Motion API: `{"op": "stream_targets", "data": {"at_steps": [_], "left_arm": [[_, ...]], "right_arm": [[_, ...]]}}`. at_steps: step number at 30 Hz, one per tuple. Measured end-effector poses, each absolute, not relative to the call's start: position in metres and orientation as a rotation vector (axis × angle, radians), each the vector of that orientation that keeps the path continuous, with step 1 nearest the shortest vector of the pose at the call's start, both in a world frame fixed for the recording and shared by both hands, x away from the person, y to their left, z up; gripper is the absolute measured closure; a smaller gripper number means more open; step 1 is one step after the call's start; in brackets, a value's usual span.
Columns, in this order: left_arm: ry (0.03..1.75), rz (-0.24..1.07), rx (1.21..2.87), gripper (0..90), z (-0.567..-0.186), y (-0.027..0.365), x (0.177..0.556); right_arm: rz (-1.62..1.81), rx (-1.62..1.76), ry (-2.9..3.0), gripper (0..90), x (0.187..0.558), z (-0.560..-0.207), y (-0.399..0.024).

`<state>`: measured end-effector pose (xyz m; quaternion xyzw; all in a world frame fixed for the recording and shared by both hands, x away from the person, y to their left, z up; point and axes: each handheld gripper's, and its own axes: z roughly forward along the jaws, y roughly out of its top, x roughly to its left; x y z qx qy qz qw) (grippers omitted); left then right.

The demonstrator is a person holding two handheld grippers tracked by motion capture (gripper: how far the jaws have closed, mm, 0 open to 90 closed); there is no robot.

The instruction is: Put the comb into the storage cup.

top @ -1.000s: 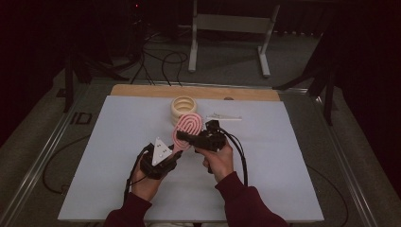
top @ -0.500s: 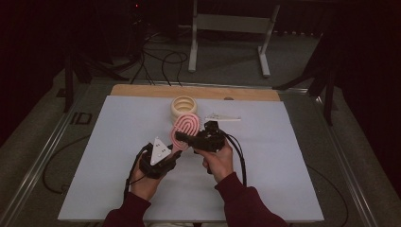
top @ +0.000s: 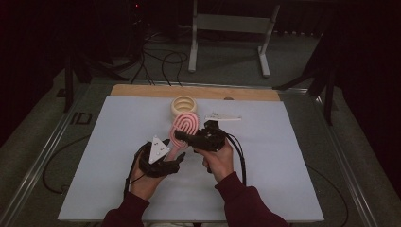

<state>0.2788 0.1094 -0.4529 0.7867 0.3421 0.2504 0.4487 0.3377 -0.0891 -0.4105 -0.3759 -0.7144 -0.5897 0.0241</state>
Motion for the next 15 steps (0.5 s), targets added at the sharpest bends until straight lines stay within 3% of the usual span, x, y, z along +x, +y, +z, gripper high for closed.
{"op": "stream_targets", "data": {"at_steps": [5, 11, 15], "left_arm": [[0.851, 0.619, 1.946, 15.4, -0.4522, 0.1095, 0.2793], [0.853, 0.642, 1.943, 14.1, -0.4520, 0.1087, 0.2775], [0.847, 0.613, 1.942, 2.0, -0.4516, 0.1109, 0.2788]], "right_arm": [[-1.827, -1.163, -2.219, 63.3, 0.3379, -0.4105, -0.0896], [-1.830, -1.165, -2.221, 63.3, 0.3381, -0.4102, -0.0902], [-1.830, -1.167, -2.222, 63.3, 0.3390, -0.4104, -0.0912]]}}
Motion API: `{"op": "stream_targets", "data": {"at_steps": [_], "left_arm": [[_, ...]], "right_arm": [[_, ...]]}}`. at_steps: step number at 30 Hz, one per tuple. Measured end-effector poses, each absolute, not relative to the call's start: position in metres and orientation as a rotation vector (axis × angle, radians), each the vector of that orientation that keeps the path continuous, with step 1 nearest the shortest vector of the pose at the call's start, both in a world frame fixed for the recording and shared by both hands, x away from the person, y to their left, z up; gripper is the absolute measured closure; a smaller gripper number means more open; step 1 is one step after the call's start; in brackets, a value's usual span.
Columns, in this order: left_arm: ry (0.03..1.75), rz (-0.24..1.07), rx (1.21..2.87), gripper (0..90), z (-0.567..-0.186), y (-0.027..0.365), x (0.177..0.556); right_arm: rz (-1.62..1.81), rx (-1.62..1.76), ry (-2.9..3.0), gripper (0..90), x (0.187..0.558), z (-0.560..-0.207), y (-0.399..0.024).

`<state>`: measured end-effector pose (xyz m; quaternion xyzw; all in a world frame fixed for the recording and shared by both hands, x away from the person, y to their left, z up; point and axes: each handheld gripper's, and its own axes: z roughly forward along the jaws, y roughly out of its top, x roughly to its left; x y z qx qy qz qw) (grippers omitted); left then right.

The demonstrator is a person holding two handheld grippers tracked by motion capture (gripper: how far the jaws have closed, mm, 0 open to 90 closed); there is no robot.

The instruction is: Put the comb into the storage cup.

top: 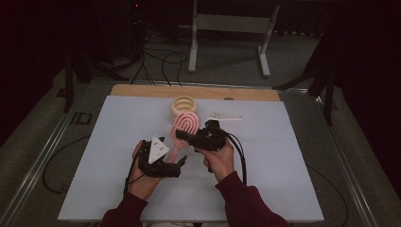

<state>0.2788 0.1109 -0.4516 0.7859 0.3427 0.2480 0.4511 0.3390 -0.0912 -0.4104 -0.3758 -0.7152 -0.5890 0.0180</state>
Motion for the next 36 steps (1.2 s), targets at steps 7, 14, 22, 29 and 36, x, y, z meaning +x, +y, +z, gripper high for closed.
{"op": "stream_targets", "data": {"at_steps": [7, 14, 22, 29, 36], "left_arm": [[0.837, 0.605, 1.915, 0.0, -0.450, 0.114, 0.278], [0.836, 0.595, 1.884, 0.0, -0.450, 0.121, 0.278], [0.832, 0.594, 1.874, 0.0, -0.448, 0.127, 0.277], [0.835, 0.593, 1.869, 0.0, -0.447, 0.129, 0.276], [0.857, 0.585, 1.869, 0.0, -0.448, 0.138, 0.275]], "right_arm": [[-1.832, -1.166, -2.227, 63.3, 0.339, -0.411, -0.091], [-1.836, -1.171, -2.225, 63.4, 0.340, -0.411, -0.093], [-1.842, -1.178, -2.220, 64.1, 0.342, -0.410, -0.095], [-1.850, -1.183, -2.244, 64.2, 0.343, -0.410, -0.096], [-1.854, -1.190, -2.242, 64.3, 0.344, -0.409, -0.098]]}}
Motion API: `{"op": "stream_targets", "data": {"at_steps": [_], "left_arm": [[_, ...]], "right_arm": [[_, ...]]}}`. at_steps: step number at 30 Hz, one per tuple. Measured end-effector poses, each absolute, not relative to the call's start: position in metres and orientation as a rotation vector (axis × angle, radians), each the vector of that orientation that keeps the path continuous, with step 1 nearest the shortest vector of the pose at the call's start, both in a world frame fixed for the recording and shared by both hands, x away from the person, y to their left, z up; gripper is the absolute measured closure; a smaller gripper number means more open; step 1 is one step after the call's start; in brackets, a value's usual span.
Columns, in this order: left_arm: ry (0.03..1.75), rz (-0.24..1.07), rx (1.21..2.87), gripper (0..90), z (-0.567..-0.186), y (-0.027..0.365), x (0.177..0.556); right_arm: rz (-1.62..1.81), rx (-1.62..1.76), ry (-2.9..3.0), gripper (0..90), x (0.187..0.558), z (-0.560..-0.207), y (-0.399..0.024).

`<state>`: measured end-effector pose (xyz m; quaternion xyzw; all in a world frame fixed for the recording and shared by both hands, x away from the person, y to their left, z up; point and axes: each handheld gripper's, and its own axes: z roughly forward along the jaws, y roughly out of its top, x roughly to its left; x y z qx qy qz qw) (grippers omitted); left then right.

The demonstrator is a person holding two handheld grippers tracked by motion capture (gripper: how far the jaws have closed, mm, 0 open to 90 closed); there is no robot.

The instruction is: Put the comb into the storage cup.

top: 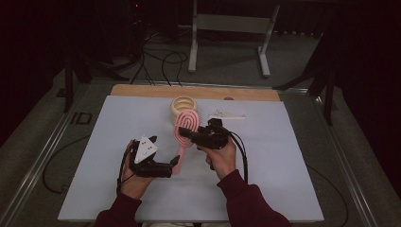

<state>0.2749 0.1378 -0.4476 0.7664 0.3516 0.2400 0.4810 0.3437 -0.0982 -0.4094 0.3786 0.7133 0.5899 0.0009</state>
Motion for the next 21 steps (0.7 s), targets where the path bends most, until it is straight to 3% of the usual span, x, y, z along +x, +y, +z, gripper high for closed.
{"op": "stream_targets", "data": {"at_steps": [21], "left_arm": [[0.931, 0.619, 1.828, 0.0, -0.464, 0.189, 0.260]], "right_arm": [[1.865, 1.197, 2.217, 64.3, 0.349, -0.407, -0.104]]}}
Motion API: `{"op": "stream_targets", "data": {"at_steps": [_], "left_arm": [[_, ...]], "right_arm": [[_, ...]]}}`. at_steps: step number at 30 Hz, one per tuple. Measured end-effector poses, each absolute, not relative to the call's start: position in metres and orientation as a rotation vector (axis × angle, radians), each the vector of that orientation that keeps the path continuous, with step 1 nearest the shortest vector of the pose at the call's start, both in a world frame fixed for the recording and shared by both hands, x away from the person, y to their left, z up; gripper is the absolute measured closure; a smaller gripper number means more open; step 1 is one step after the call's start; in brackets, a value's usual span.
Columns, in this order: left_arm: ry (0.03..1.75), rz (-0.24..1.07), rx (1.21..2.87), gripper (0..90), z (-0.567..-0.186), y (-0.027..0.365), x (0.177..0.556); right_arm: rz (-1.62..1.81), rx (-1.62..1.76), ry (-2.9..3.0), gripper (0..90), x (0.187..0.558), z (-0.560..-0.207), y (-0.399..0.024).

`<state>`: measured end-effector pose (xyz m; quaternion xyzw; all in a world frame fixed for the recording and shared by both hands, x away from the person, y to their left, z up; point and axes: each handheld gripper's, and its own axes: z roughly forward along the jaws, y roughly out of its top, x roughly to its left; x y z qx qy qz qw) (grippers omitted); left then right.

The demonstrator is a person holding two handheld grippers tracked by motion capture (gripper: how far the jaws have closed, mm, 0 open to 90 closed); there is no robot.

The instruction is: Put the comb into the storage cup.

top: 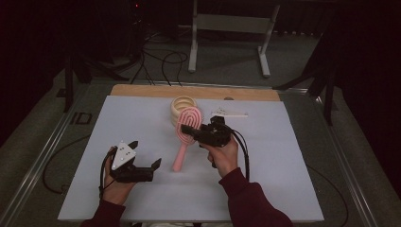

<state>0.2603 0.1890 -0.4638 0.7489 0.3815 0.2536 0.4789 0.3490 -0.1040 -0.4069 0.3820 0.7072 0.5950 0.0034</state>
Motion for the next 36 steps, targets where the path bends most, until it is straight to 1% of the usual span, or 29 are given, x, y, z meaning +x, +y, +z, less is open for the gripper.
{"op": "stream_targets", "data": {"at_steps": [10, 20, 29, 36], "left_arm": [[0.963, 0.652, 1.796, 0.0, -0.475, 0.217, 0.249], [1.000, 0.684, 1.782, 0.0, -0.484, 0.233, 0.244], [1.016, 0.700, 1.794, 0.0, -0.488, 0.234, 0.244], [1.019, 0.711, 1.770, 0.0, -0.487, 0.237, 0.242]], "right_arm": [[1.871, 1.206, 2.202, 64.2, 0.353, -0.406, -0.108], [1.868, 1.216, 2.195, 64.2, 0.355, -0.405, -0.112], [1.882, 1.224, 2.176, 64.3, 0.360, -0.401, -0.116], [1.883, 1.220, 2.165, 64.3, 0.364, -0.394, -0.117]]}}
